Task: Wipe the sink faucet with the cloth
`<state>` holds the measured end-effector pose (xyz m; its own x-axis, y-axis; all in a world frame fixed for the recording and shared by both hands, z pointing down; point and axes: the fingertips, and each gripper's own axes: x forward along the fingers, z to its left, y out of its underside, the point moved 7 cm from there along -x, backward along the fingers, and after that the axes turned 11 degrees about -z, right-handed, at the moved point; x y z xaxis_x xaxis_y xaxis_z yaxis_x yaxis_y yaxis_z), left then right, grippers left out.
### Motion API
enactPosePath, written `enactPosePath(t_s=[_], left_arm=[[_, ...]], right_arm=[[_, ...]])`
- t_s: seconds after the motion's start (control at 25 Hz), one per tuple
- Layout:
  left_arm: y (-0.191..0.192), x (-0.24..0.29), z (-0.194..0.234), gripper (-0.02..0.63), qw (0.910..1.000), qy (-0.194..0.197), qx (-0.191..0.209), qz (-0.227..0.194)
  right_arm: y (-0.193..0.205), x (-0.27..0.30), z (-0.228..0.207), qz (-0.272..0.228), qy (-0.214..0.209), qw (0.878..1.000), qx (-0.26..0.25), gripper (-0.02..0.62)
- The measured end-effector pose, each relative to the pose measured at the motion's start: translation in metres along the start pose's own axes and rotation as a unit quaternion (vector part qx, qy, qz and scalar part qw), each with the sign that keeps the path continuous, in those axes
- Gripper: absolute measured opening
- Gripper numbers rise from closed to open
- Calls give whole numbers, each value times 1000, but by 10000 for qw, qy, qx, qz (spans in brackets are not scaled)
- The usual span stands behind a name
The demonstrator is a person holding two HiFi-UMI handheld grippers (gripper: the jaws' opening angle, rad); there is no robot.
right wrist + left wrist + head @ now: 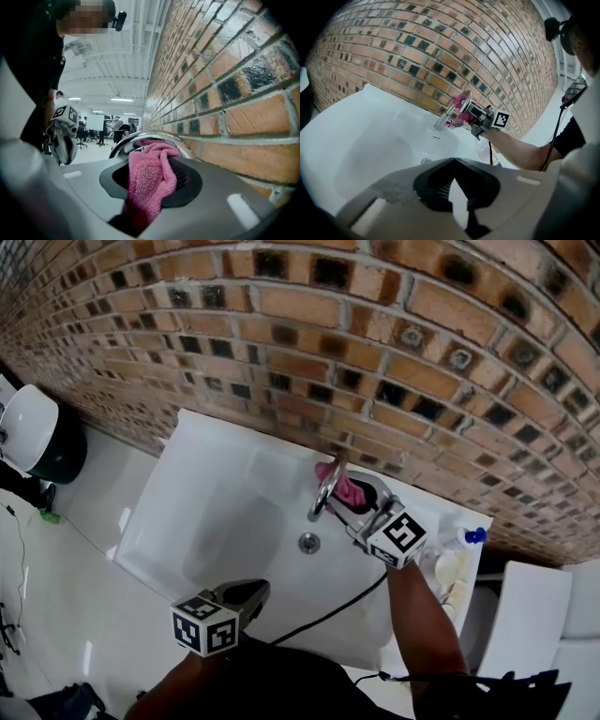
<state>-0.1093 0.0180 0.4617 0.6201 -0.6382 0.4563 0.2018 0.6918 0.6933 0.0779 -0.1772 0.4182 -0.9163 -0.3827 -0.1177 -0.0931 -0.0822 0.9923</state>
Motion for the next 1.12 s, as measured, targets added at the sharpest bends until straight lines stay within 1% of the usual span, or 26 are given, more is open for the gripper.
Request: enactPosePath(t_s=[0.12, 0.28, 0.36, 0.6, 0.72, 0.8, 0.92, 1.04, 1.12], left_arm=[[2, 1, -4, 3, 10000, -34, -13, -33], [6, 3, -9, 3, 9999, -101, -66, -72], [8, 4, -11, 3, 9999, -128, -81, -75], [15, 9, -19, 3, 9997, -182, -116, -71], [17, 10, -21, 3, 9997, -207, -125, -53], [18, 10, -20, 3, 9996, -251, -134, -61], [18, 7, -19, 3, 9994, -317, -132, -88], [18, 5, -18, 3, 9993, -350, -135, -80], [18, 5, -18, 3, 9993, -345, -133, -63]], right_arm=[[-1, -5, 2, 109, -263, 9993, -247, 118], [-2, -8, 13, 402, -704, 9926, -907, 117], [1, -9, 18, 609, -795, 9889, -1093, 115], [14, -11, 28, 1062, -983, 9792, -1424, 115], [21, -11, 39, 1222, -1169, 9736, -1530, 115], [24, -9, 46, 1232, -1263, 9718, -1565, 117], [28, -9, 49, 989, -1199, 9785, -1356, 117], [30, -12, 51, 1086, -1174, 9788, -1277, 117], [35, -13, 56, 1053, -1232, 9803, -1128, 117]])
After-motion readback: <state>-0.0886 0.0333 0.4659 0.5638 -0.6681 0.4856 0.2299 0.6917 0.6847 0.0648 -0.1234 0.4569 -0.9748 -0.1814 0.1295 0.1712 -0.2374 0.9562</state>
